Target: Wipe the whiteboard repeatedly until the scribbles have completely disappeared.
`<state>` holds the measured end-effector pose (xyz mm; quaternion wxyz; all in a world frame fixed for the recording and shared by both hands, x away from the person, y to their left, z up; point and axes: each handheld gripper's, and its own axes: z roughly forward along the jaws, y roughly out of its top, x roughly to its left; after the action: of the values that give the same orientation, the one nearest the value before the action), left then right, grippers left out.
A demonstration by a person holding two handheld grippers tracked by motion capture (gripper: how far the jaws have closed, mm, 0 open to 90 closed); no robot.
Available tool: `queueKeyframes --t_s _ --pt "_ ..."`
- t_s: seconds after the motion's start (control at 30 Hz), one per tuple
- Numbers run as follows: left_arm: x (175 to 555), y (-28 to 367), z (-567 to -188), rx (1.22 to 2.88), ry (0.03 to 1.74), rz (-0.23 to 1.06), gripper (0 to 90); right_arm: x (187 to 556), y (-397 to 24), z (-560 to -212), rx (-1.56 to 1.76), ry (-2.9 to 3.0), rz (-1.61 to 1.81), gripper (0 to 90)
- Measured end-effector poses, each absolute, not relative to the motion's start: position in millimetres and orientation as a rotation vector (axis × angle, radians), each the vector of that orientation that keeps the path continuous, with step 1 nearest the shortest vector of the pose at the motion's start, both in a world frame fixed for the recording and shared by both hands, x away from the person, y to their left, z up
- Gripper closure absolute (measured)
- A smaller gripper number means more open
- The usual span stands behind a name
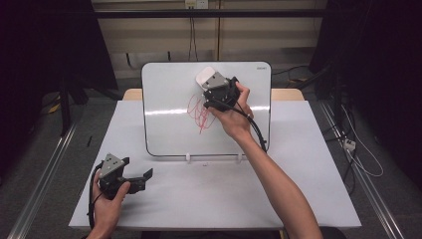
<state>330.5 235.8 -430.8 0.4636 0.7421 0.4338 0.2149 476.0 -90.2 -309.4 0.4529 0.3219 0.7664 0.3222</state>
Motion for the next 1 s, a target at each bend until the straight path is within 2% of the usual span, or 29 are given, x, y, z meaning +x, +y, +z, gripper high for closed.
queueKeyframes --t_s 1.0 --pt "331 235 -432 1.827 1.065 0.532 5.2 460 -67 -333 0.73 1.928 0.788 31.6"
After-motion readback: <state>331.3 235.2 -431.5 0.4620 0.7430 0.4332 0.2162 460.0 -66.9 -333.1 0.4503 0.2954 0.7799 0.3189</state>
